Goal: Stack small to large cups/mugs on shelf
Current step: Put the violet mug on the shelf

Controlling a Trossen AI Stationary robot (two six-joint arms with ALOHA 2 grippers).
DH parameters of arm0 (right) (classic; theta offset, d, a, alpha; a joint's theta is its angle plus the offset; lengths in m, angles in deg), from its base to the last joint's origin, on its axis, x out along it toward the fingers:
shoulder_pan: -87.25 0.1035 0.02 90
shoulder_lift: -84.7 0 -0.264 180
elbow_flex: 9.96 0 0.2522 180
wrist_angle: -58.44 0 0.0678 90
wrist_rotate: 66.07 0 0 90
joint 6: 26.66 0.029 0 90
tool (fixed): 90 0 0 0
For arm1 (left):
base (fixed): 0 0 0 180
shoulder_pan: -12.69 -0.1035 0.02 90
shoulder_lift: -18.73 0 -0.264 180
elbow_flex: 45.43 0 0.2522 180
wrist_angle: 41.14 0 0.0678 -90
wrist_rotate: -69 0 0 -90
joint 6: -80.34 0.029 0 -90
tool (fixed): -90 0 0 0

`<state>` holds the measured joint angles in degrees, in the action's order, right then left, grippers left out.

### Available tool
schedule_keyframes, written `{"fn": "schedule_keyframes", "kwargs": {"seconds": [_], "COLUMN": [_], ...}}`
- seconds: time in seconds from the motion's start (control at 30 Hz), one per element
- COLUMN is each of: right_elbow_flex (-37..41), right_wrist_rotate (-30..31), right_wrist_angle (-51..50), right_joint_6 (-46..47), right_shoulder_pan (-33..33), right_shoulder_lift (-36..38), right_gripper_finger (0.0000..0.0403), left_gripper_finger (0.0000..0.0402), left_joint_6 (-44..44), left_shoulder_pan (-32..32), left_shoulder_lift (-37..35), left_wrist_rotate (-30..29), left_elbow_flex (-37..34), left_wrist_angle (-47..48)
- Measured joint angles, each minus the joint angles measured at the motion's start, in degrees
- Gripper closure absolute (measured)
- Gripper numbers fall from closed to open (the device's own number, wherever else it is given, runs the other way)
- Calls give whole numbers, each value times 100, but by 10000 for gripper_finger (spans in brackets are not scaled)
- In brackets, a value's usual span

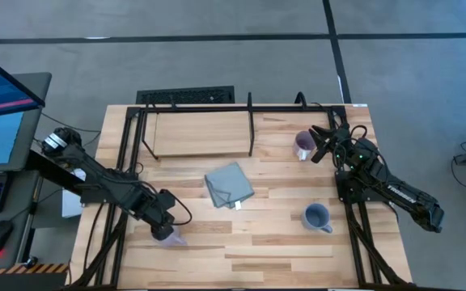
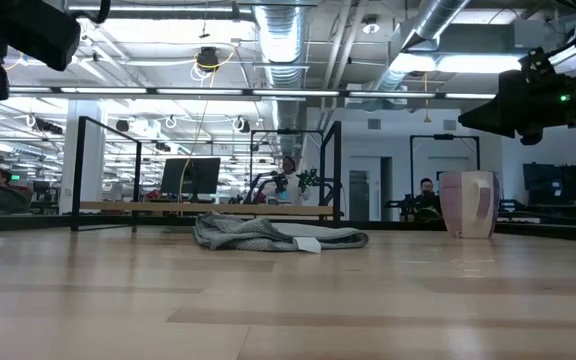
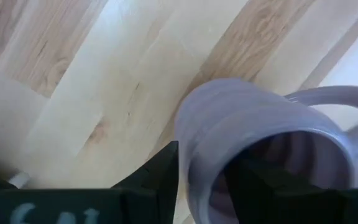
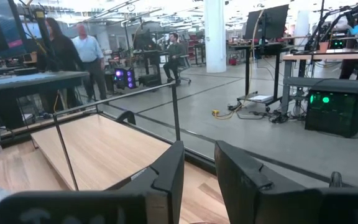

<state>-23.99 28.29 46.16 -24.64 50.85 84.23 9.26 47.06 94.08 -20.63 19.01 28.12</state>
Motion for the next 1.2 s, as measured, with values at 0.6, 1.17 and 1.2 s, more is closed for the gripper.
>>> {"fn": "schedule_keyframes", "kwargs": {"seconds": [0.6,1.17,1.2], "right_elbow_flex": [0,-1,-1], "right_wrist_rotate": [0,0,0], "right_wrist_angle": [2,2,2], "right_joint_6": [19,102,103], "right_shoulder_pan": [0,1,1], "right_shoulder_lift": [0,0,0], "right_gripper_finger": [289,289,289], "left_gripper_finger": [366,367,367], "left_joint_6": [1499,3082,3255], "left_shoulder_pan": [-42,-594,-684], "left_shoulder_lift": [1403,1384,1384], "left_wrist_rotate": [698,-100,-127], "left_elbow_flex": [124,291,291], "left_wrist_angle": [33,258,263]}}
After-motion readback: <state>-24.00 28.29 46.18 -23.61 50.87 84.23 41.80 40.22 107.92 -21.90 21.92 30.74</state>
